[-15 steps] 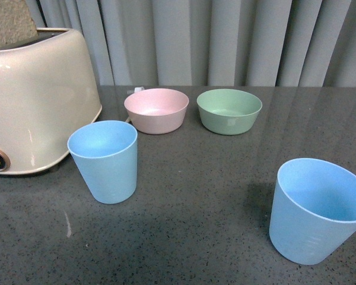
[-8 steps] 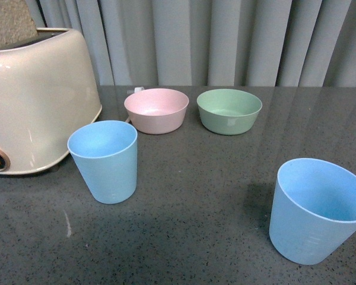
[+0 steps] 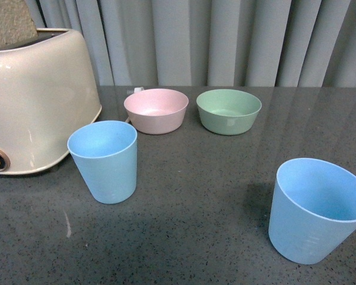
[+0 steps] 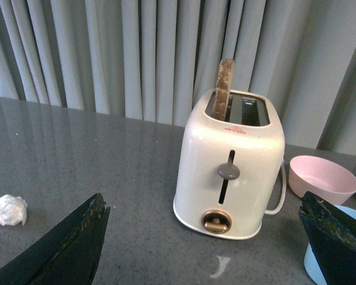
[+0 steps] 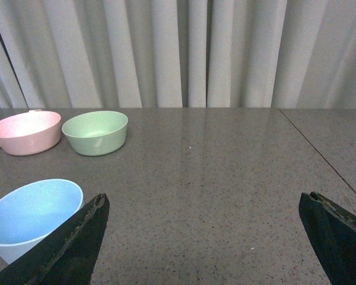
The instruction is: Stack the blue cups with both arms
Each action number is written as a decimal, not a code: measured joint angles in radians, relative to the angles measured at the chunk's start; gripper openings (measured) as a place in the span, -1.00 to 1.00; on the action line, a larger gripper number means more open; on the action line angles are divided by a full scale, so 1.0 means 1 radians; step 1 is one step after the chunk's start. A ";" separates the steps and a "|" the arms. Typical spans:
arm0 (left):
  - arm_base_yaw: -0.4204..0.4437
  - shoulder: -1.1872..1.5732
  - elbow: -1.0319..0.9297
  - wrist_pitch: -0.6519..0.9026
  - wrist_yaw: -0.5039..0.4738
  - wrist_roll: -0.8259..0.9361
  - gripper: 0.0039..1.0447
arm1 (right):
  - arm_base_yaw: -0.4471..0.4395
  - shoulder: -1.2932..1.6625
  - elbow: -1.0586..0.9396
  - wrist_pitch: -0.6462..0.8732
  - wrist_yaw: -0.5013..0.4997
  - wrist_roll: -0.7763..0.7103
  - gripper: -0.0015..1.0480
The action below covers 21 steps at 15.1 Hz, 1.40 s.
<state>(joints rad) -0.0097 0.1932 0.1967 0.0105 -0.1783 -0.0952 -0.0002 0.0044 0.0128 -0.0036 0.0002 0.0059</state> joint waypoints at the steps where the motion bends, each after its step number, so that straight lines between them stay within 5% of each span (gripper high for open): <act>1: 0.063 0.069 0.010 0.060 0.070 0.011 0.88 | 0.000 0.000 0.000 -0.001 0.000 0.000 0.87; 4: 0.379 0.542 0.246 0.387 0.448 0.073 0.88 | 0.000 0.000 0.000 -0.001 0.000 0.000 0.87; 6: 0.368 0.678 0.344 0.374 0.528 0.106 0.88 | 0.000 0.000 0.000 -0.001 0.000 0.000 0.87; 15: -0.076 1.171 0.702 0.043 0.654 0.443 0.88 | 0.000 0.000 0.000 -0.001 0.000 0.000 0.87; 21: -0.197 1.223 0.783 -0.286 0.747 0.615 0.88 | 0.000 0.000 0.000 -0.001 0.000 0.000 0.87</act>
<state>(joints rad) -0.2066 1.4162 0.9794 -0.2752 0.5686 0.5201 -0.0002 0.0044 0.0128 -0.0044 0.0002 0.0059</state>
